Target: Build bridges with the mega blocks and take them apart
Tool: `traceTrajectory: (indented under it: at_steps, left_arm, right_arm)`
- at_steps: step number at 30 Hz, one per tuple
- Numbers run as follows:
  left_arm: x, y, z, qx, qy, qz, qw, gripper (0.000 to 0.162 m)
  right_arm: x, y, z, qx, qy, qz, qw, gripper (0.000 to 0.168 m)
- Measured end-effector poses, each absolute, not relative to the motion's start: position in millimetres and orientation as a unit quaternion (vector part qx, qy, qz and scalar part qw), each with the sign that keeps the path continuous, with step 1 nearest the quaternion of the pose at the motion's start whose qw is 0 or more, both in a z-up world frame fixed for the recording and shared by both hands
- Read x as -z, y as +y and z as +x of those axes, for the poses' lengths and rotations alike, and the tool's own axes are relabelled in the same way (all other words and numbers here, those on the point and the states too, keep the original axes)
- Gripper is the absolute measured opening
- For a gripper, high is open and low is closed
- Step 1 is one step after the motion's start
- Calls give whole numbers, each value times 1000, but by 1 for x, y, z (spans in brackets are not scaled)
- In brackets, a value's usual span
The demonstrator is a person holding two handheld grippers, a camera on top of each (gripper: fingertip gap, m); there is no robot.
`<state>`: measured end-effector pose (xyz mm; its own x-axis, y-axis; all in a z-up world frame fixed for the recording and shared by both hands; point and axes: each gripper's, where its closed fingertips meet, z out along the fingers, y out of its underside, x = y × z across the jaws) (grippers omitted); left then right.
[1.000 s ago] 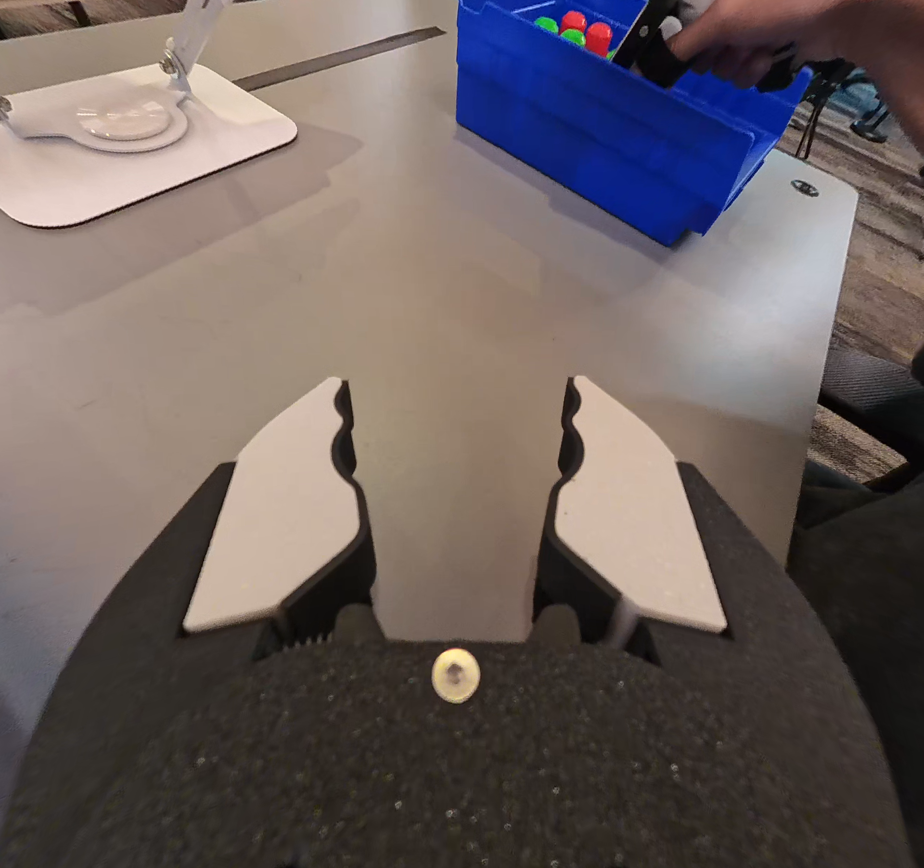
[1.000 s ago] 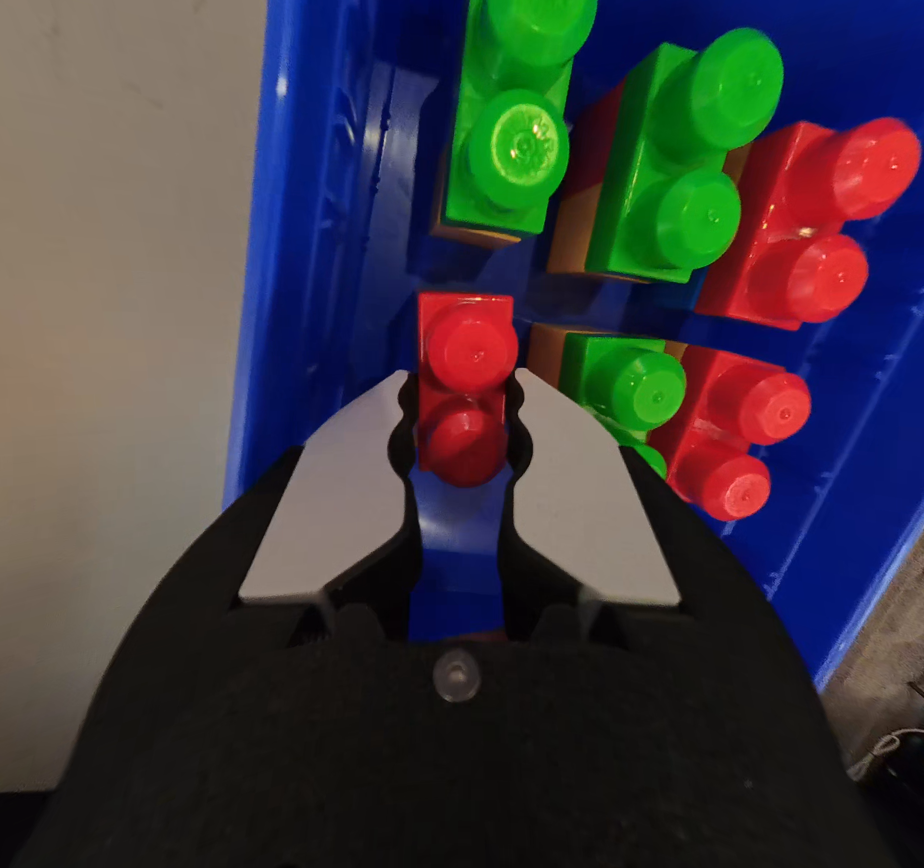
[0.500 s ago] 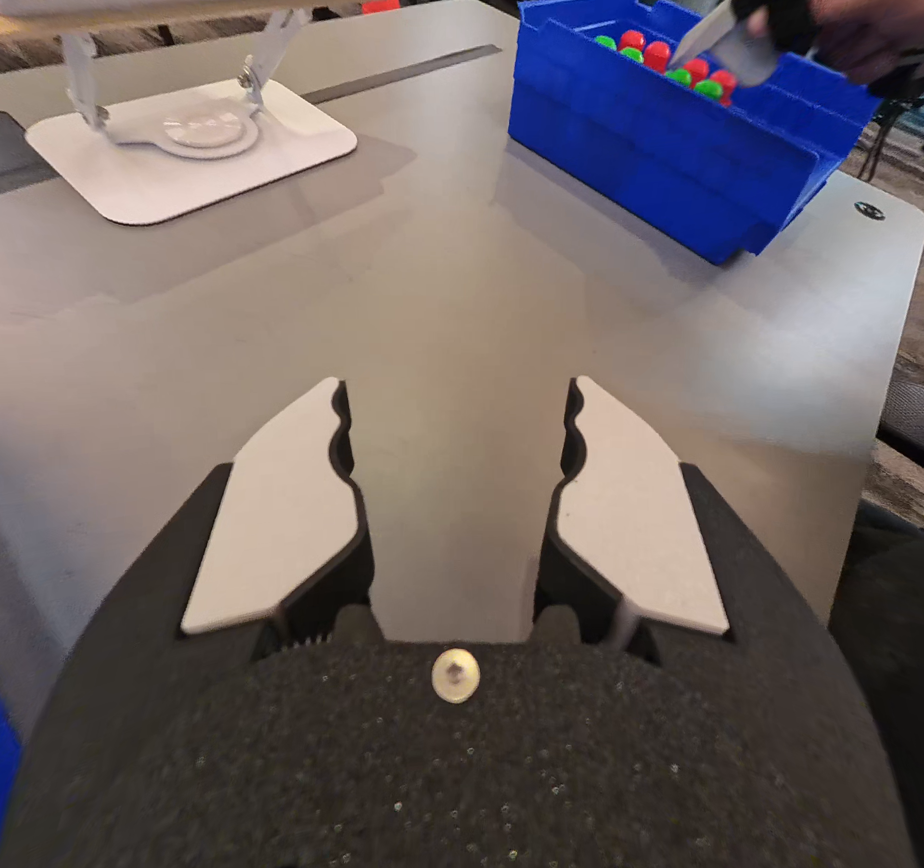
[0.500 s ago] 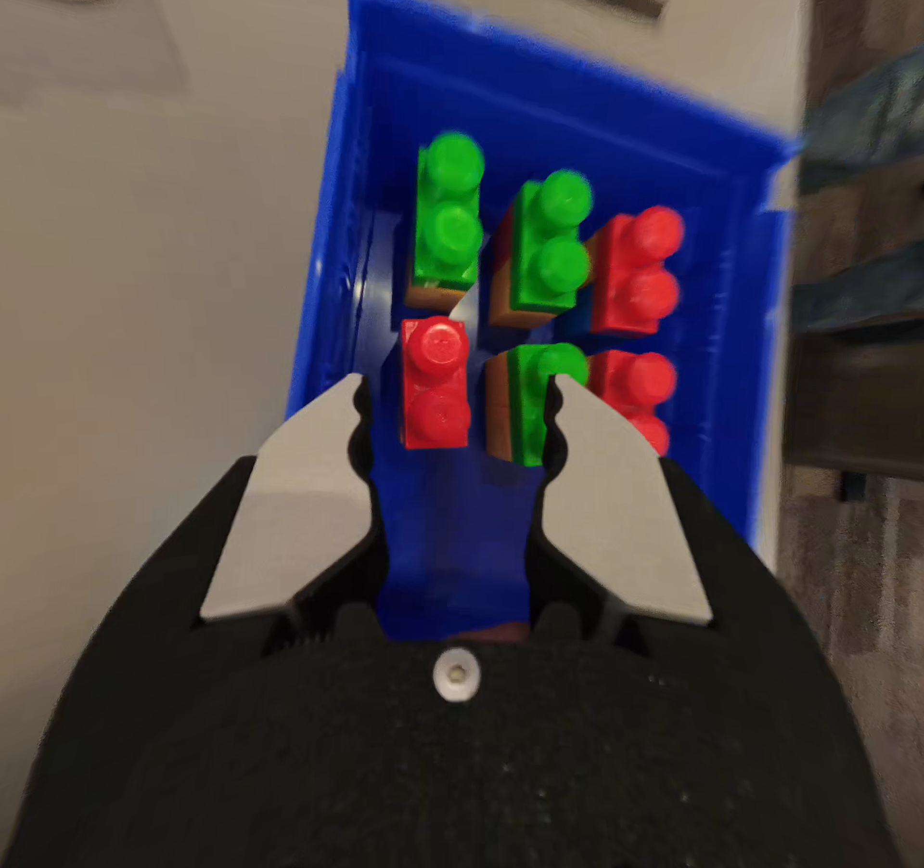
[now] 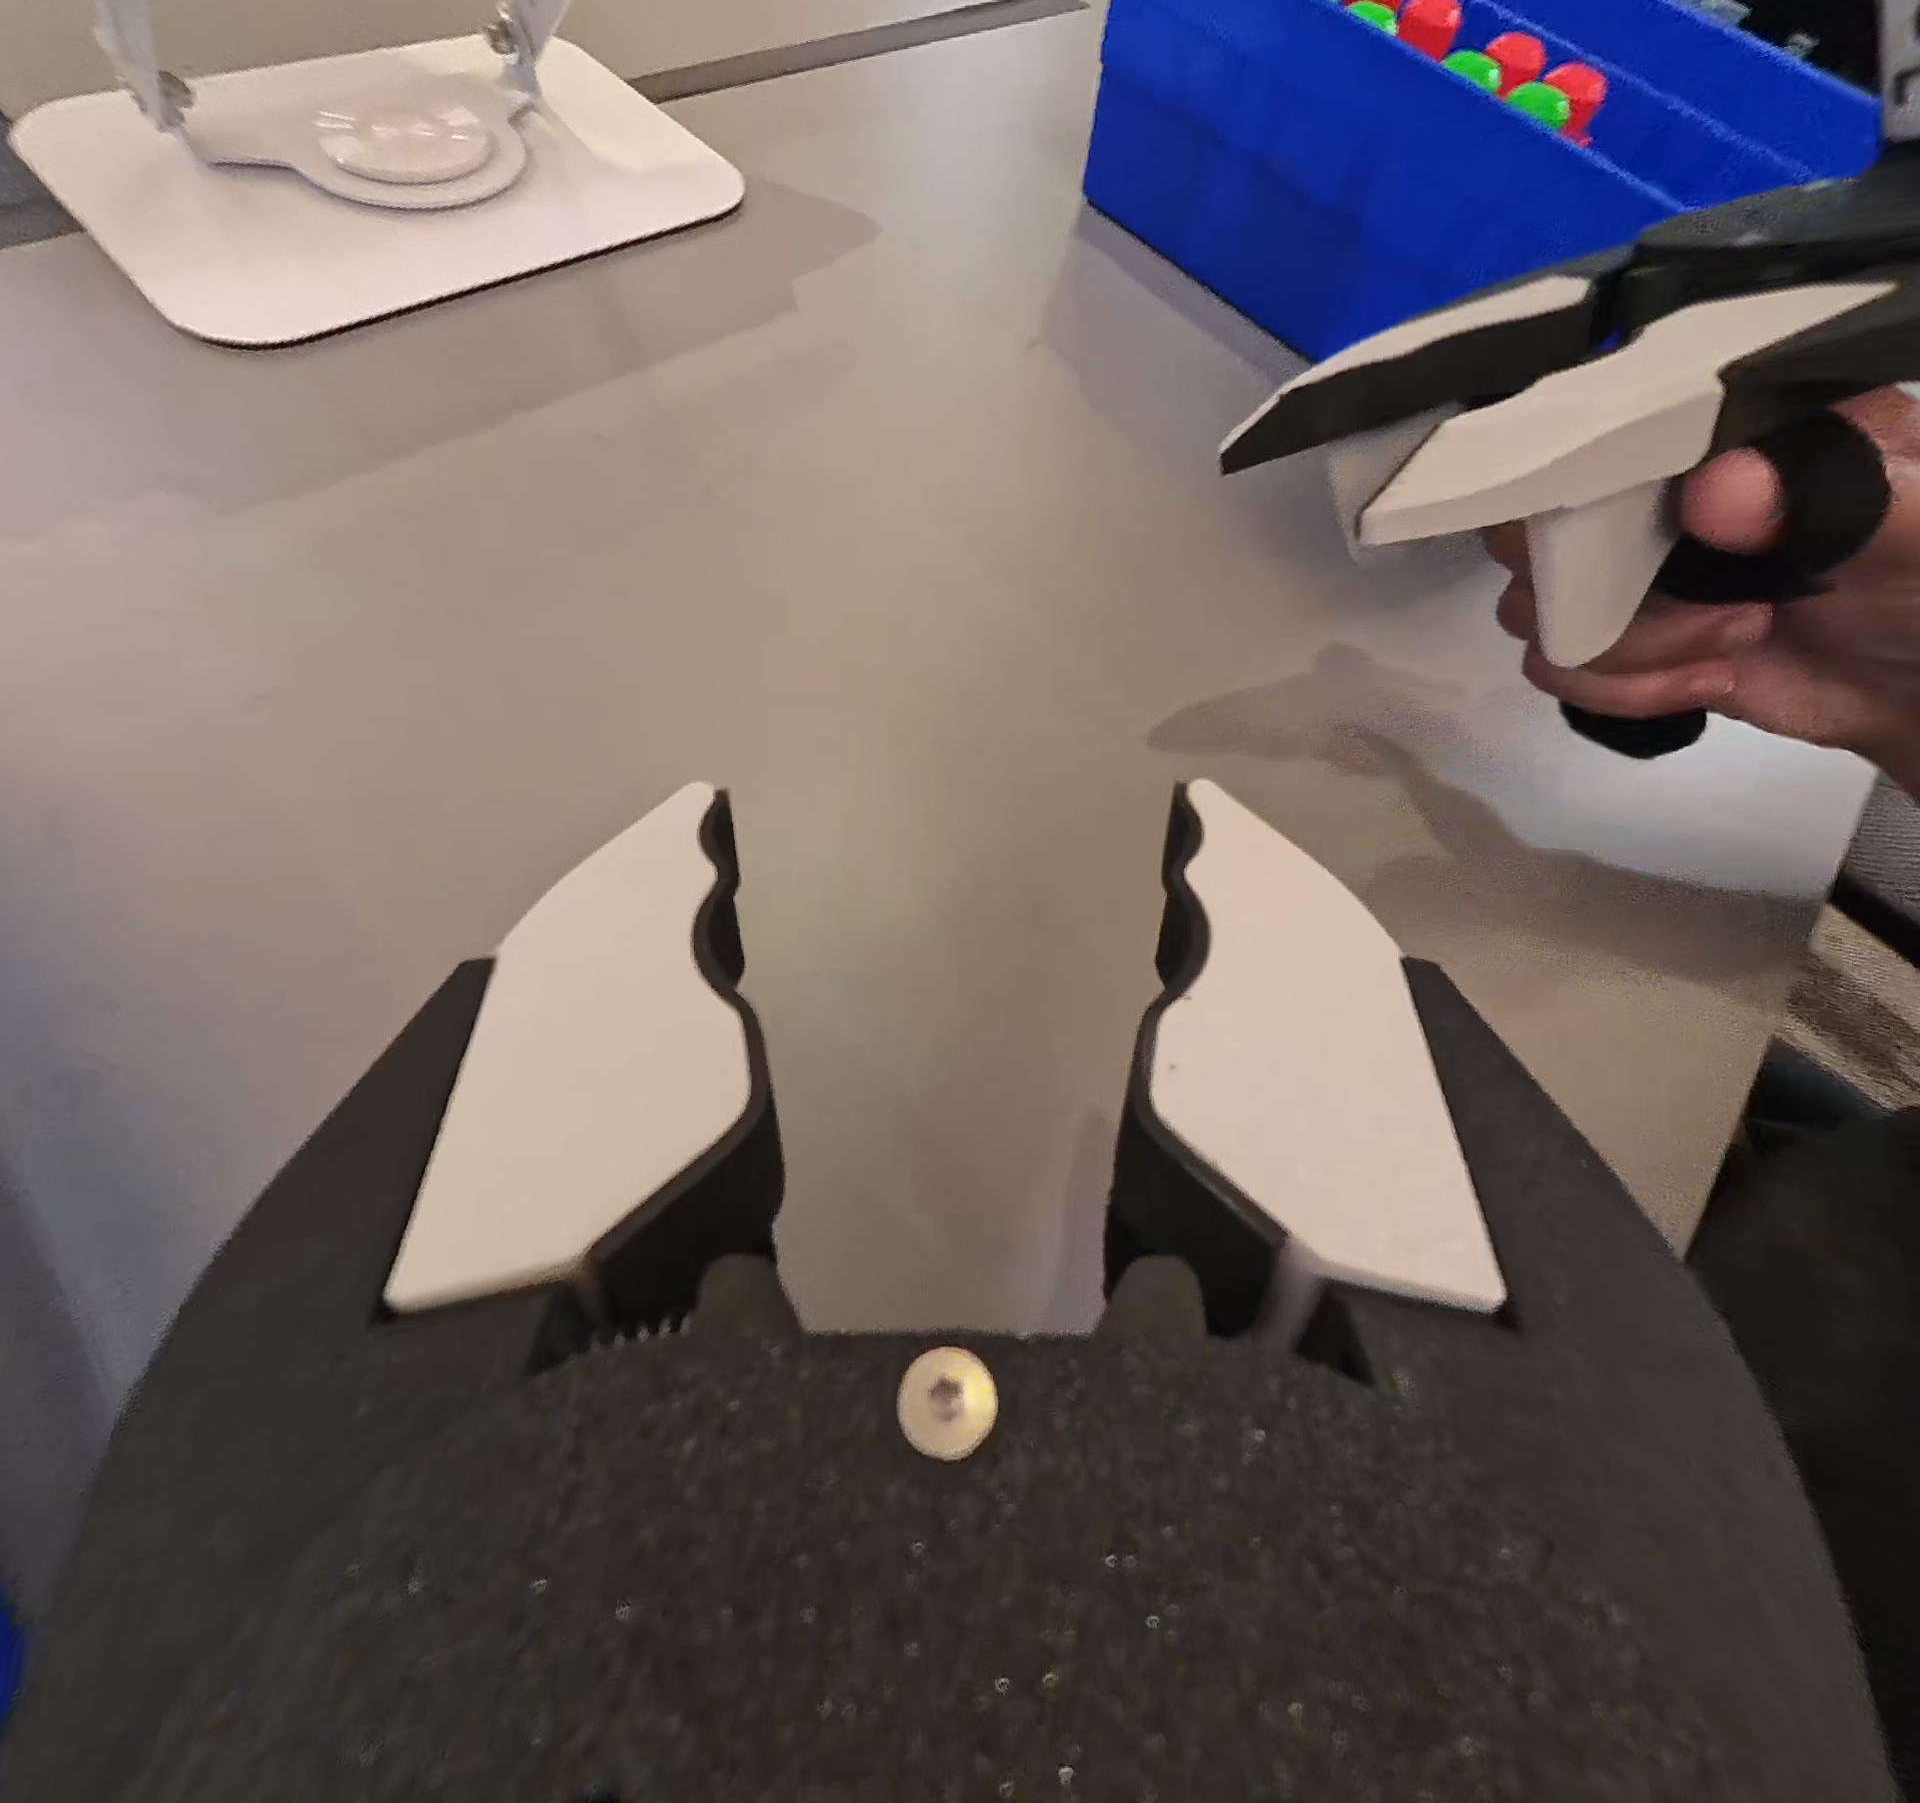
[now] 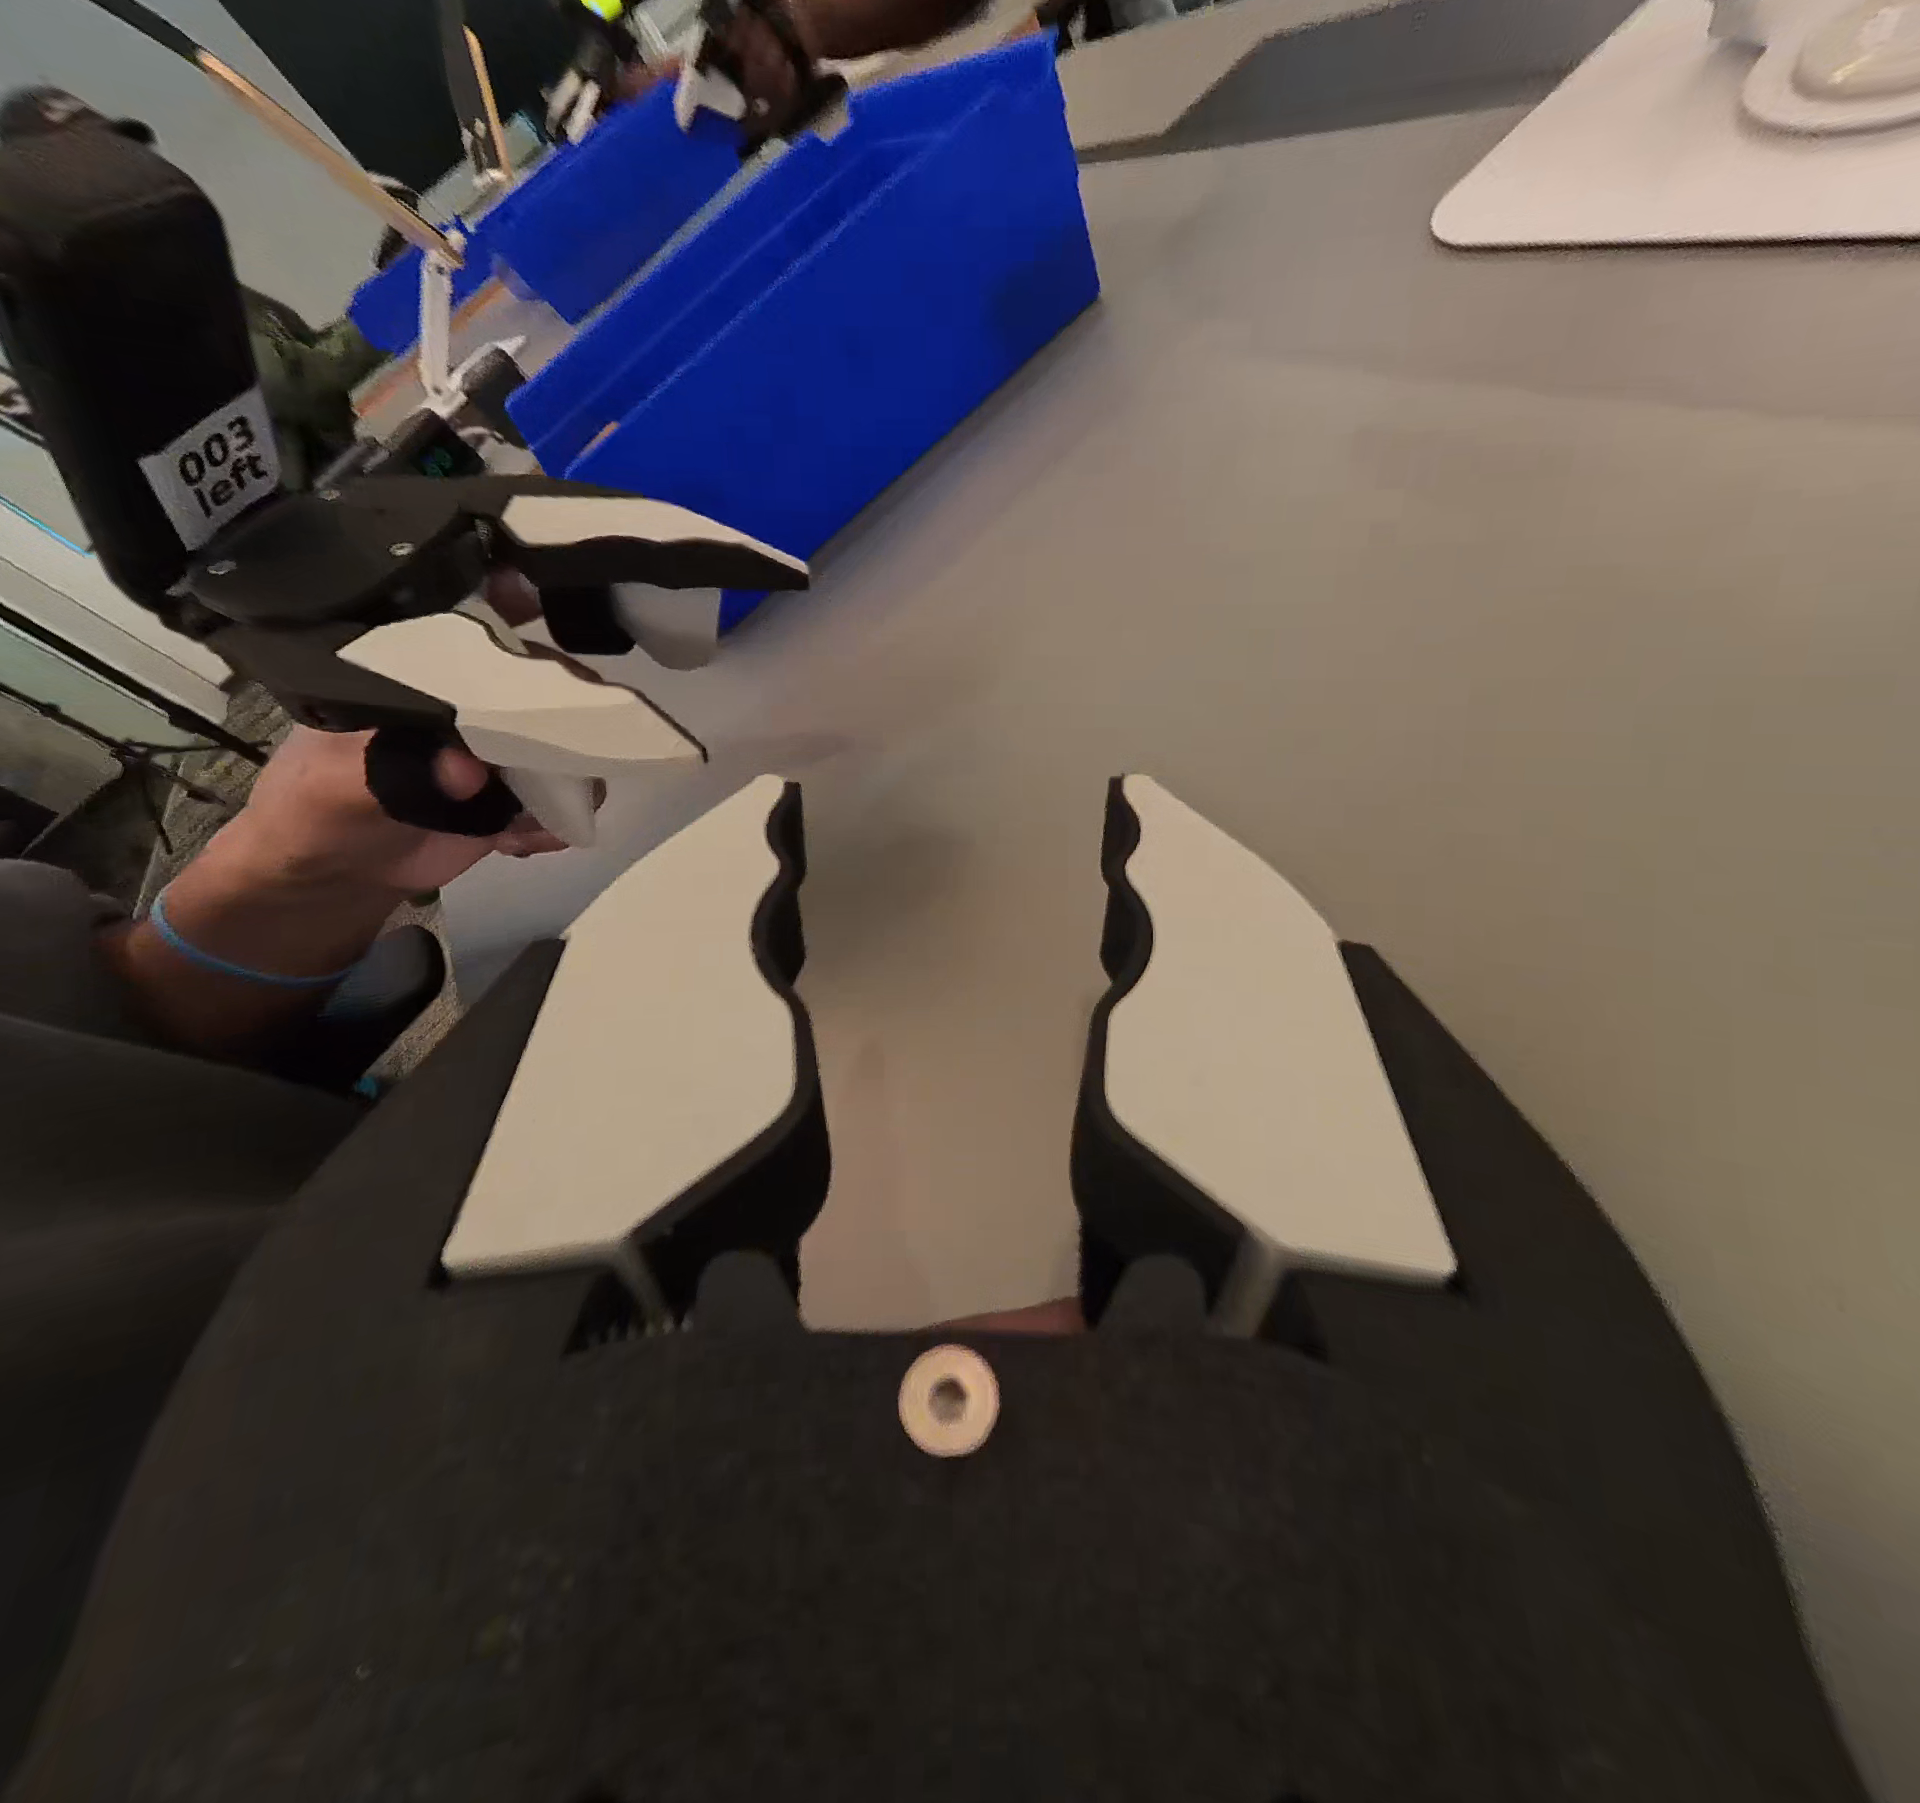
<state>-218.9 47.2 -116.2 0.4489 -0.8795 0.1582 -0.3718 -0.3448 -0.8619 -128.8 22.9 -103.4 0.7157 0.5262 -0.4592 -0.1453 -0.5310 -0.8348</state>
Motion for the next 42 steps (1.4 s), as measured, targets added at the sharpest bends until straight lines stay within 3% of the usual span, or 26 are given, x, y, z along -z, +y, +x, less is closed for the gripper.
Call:
traceTrajectory:
  at_steps: [6, 11, 15, 21, 26, 32, 38, 42]
  left_arm:
    - [116, 43, -249, 303, 377, -777, 403, 76]
    - [73, 57, -308, 281, 320, -790, 440, 77]
    - [50, 120, -389, 131, 325, -823, 447, 82]
    - [93, 234, -452, -79, 455, -839, 288, 87]
    - [144, 285, -468, -118, 514, -839, 136, 88]
    - [170, 305, -480, -123, 507, -850, 68, 89]
    - [179, 294, -485, -123, 509, -850, 47, 63]
    - [161, 279, -479, -90, 523, -845, 69, 29]
  right_arm:
    - [101, 14, -118, -333, -158, -772, 518, 54]
    - [99, 5, -118, -359, -142, -764, 517, 52]
    - [106, 5, -126, -352, -167, -771, 504, 52]
    - [108, 4, -138, -382, -172, -766, 488, 50]
    - [113, 3, -139, -366, -186, -773, 483, 50]
    - [112, 2, -135, -367, -184, -773, 484, 48]
    - [114, 2, -135, -378, -181, -773, 477, 47]
    - [113, 1, -136, -381, -180, -771, 478, 46]
